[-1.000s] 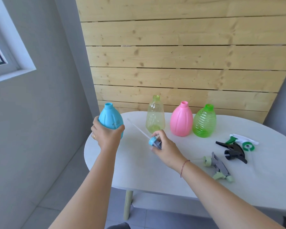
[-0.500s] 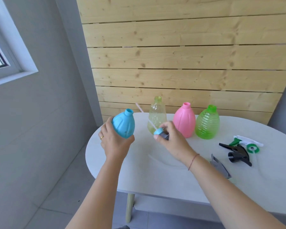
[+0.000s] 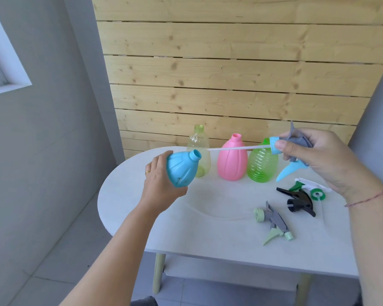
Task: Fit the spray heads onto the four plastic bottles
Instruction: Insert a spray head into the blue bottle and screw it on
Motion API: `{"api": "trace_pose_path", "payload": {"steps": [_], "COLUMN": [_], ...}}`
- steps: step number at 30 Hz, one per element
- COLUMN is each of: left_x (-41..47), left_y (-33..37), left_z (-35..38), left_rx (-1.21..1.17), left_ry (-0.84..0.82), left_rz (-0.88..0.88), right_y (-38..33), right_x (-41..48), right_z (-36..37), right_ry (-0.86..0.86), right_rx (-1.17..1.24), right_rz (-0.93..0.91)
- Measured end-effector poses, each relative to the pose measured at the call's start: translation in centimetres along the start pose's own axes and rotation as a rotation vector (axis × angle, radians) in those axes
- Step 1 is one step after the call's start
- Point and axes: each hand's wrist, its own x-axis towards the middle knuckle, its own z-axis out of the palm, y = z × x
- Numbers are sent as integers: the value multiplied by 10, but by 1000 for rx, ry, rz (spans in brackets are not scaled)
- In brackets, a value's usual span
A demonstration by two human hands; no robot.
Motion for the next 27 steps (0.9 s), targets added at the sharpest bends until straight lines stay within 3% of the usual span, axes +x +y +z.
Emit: {"api": "trace_pose_path", "payload": {"steps": [14,21,27], "left_x": [-8,-17,-17], "left_y": [24,48,50], "left_z": [5,21,22], "left_rx": [92,137,185], "left_ry": [-63,-109,-88], "left_rz": [164,295,292], "right_y": [5,9,12], "right_x": [3,4,3], "right_z": [15,37,38], "right_ry": [-20,-178,-162], "right_rx": [-173,-299,-309], "right_rz": [40,20,32]}}
